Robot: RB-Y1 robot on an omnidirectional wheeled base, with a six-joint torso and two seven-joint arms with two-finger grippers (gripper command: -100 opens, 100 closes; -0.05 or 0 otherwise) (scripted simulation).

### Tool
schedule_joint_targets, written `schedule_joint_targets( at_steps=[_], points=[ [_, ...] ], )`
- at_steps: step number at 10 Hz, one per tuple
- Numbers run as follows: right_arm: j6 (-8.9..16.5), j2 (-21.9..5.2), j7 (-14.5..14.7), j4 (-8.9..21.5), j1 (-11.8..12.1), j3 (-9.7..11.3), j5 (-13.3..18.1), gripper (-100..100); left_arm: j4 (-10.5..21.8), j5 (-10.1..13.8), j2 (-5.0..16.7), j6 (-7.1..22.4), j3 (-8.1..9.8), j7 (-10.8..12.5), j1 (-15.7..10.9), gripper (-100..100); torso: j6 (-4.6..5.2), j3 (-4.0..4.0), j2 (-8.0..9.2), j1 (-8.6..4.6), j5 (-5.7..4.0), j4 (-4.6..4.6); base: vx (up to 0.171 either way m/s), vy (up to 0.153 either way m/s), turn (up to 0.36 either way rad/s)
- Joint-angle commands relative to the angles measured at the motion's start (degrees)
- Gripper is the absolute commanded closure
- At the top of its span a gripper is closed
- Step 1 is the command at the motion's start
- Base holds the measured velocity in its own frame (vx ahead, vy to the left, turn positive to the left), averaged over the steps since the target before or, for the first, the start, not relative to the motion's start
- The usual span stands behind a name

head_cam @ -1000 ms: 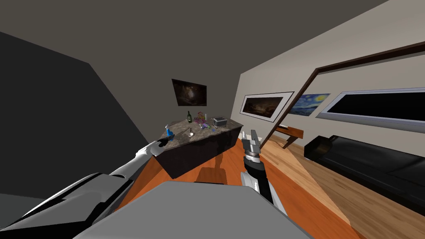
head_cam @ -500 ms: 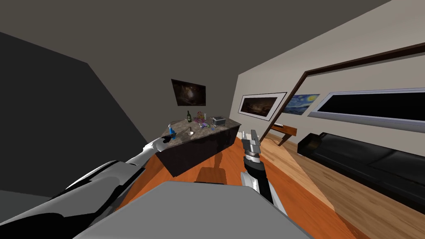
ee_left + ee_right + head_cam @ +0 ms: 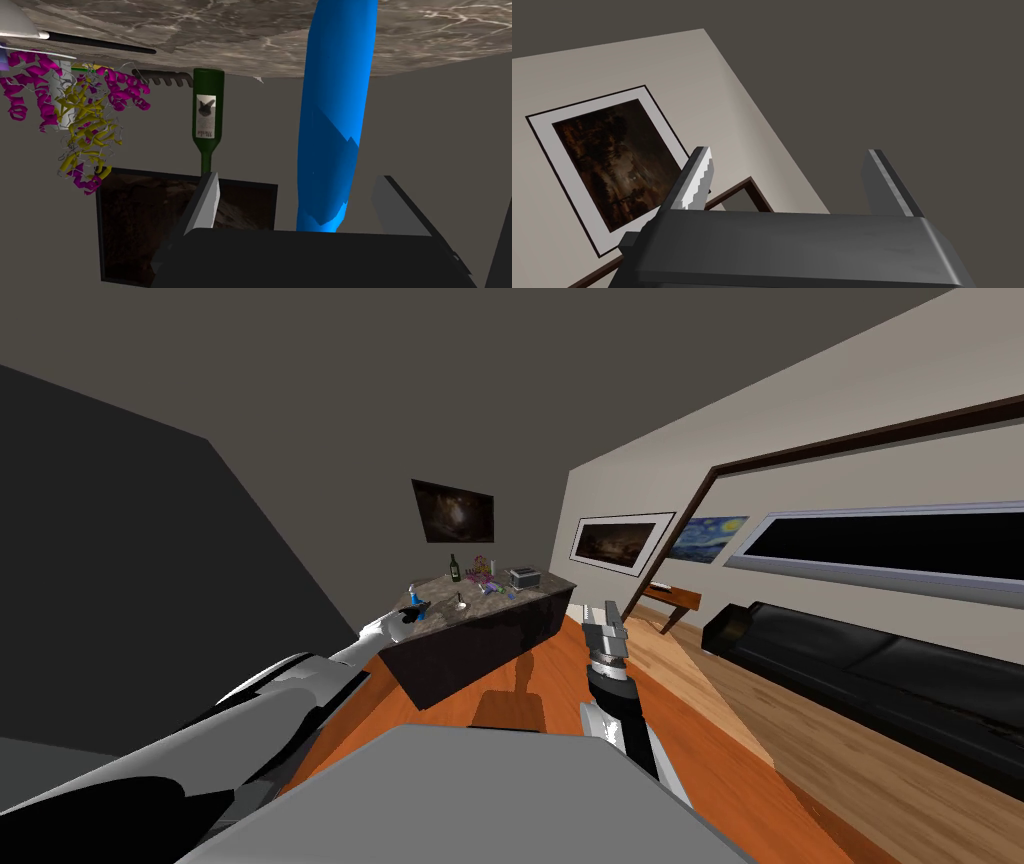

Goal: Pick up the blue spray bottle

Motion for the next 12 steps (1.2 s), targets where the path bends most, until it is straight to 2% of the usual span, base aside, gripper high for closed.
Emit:
schedule_joint_targets(
  at_steps=[1, 2, 3, 4, 5, 6, 7, 8, 12],
  points=[
    [0.0, 0.0, 0.0, 0.0, 0.0, 0.0, 0.0, 0, 2.9, 0.4, 0.2, 0.2, -0.32, 0.0, -1.5, -100, 0.00, 0.00, 0.00, 0.00, 0.00, 0.00, 0.020, -0.007, -0.003],
    [0.0, 0.0, 0.0, 0.0, 0.0, 0.0, 0.0, 0, 6.0, -0.1, -0.9, -0.1, -2.30, -0.4, -4.6, -100, -0.01, -0.05, -0.08, 0.04, 0.02, -0.03, -0.107, -0.004, -0.216],
    [0.0, 0.0, 0.0, 0.0, 0.0, 0.0, 0.0, 0, 6.9, -0.1, -0.9, -0.1, -3.02, -0.4, -5.7, -100, 0.08, 0.11, 0.24, 0.03, 0.03, 0.02, -0.191, 0.021, -0.063],
    [0.0, 0.0, 0.0, 0.0, 0.0, 0.0, 0.0, 0, 9.5, -0.1, -0.9, -0.1, -3.02, -0.4, -7.9, -100, 0.08, 0.27, 0.52, 0.07, 0.07, 0.07, -0.118, 0.025, 0.032],
    [0.0, 0.0, 0.0, 0.0, 0.0, 0.0, 0.0, 0, 10.5, -0.1, -0.9, -0.1, -3.02, -0.4, -9.4, -100, 0.05, 0.23, 0.41, 0.11, 0.07, 0.07, -0.027, 0.007, 0.013],
    [0.0, 0.0, 0.0, 0.0, 0.0, 0.0, 0.0, 0, 11.1, -0.1, -0.9, -0.1, -3.02, -0.4, -10.3, -100, 0.06, 0.08, 0.16, 0.06, 0.06, 0.02, 0.014, -0.005, 0.000],
    [0.0, 0.0, 0.0, 0.0, 0.0, 0.0, 0.0, 0, 12.3, -1.3, -1.3, -0.7, -2.25, -0.3, -10.4, -100, 0.08, -0.04, -0.05, 0.00, 0.05, -0.04, 0.009, -0.002, -0.004],
    [0.0, 0.0, 0.0, 0.0, 0.0, 0.0, 0.0, 0, 12.9, -1.7, -1.4, -1.2, -2.01, -0.2, -10.7, 100, 0.06, -0.07, -0.09, 0.01, 0.06, -0.06, 0.000, 0.000, 0.000],
    [0.0, 0.0, 0.0, 0.0, 0.0, 0.0, 0.0, 0, 12.8, -1.7, -1.4, -1.1, -2.05, -0.2, -10.7, 100, 0.05, -0.06, -0.07, 0.12, 0.10, -0.06, 0.000, -0.001, -0.001]
  ],
)
